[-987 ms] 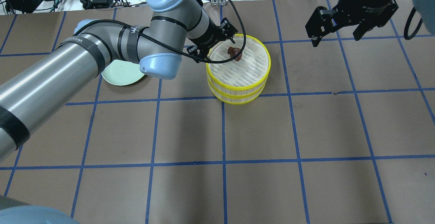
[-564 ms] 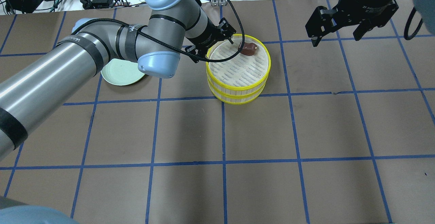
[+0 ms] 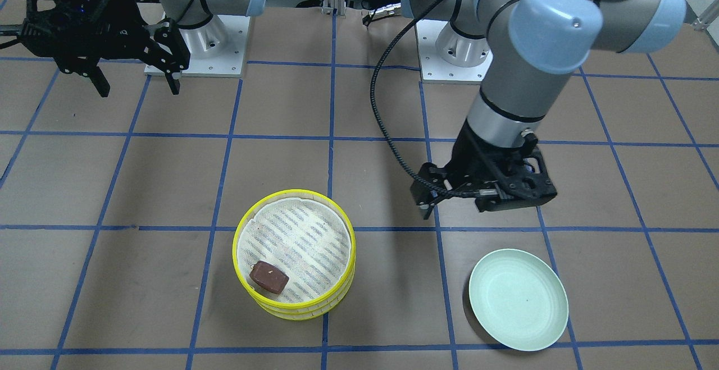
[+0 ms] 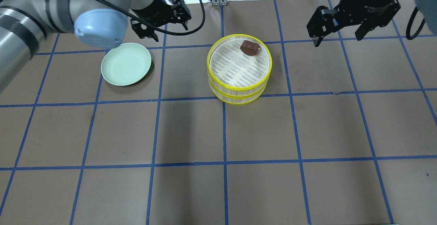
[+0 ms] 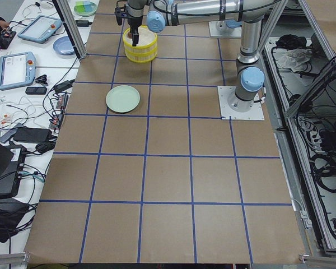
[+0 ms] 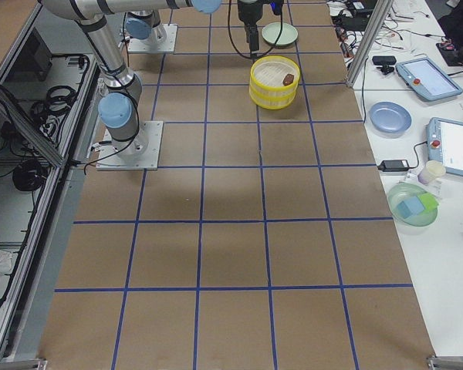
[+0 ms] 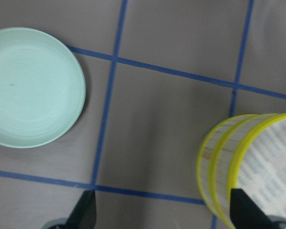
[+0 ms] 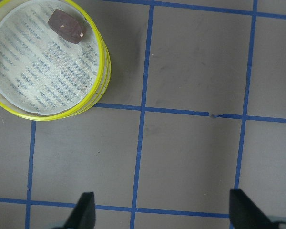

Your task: Stack buns with steamer

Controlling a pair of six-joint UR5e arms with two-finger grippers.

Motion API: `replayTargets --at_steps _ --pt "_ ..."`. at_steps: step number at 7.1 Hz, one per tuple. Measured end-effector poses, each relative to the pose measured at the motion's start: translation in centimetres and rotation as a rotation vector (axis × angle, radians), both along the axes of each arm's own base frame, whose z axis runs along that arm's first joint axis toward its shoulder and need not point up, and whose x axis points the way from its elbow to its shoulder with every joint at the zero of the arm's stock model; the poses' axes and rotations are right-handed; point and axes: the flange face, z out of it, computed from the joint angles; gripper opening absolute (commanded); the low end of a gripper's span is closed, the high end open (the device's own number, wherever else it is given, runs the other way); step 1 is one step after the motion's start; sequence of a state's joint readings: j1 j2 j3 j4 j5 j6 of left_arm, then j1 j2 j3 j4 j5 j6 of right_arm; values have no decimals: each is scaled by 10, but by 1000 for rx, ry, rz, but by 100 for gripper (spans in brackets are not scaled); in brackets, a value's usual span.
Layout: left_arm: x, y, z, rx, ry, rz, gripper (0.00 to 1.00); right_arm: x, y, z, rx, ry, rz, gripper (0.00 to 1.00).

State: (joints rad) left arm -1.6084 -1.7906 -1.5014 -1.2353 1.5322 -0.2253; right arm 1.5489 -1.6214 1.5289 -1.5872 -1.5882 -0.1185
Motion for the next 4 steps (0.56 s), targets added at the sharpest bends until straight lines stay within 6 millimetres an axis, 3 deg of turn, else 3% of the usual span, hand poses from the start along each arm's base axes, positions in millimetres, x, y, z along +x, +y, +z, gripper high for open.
replayTargets --at_steps 2,4 --pt "54 27 24 70 -123 -17 100 0 0 1 -4 1 0 100" --pt "78 51 41 95 -139 3 100 0 -3 4 -24 3 -1 100"
